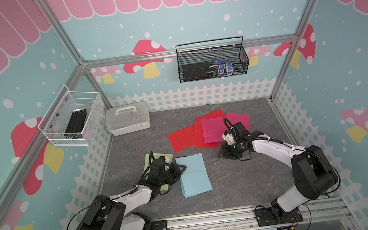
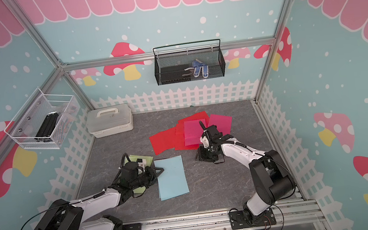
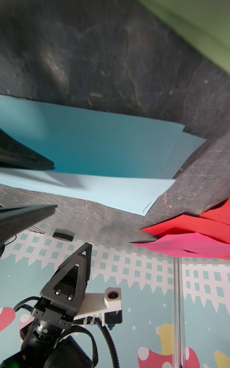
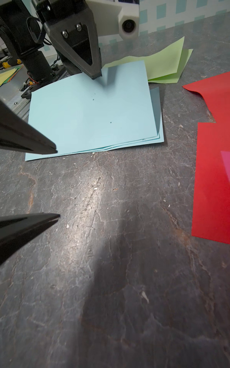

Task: Sort the scattered colored papers by color
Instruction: Place the colored paper.

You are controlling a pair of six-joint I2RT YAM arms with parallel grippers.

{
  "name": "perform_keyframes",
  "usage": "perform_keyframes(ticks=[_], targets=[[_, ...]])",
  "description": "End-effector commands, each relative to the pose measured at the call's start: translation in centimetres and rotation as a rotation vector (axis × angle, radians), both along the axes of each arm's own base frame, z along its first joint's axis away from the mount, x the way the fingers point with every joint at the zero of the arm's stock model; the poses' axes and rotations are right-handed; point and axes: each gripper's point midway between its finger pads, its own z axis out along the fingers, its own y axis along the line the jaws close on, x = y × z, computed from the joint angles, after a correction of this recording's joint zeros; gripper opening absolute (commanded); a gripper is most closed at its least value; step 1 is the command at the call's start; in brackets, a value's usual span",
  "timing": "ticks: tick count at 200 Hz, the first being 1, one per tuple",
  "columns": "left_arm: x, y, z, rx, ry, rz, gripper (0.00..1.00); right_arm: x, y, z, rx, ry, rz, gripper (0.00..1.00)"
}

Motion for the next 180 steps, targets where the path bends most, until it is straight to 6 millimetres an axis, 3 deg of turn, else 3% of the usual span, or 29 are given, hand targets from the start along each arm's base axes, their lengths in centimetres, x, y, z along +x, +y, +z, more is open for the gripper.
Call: perform_keyframes(ticks=[1, 76, 137, 180], targets=[[-0.2, 1.2, -0.3, 0.048, 0.008, 0.004, 0.34, -0.2, 0.0, -0.6, 0.004, 0.015, 0.013, 0.50], [1.2, 4.6, 0.4, 0.182, 0.015, 0.013, 0.35, -0.4, 0.4, -0.9, 0.020, 0.028, 0.026, 0.50], [2.0, 5.4, -0.5, 0.248, 0.044, -0.004, 0.35, -1.0, 1.9, -0.9, 0.047, 0.043, 0.090, 0.49], [2.9, 5.8, -1.1, 0.298, 0.055, -0.001, 0.35, -3.0, 3.7, -2.4, 0.008, 0.095, 0.174, 0.45]])
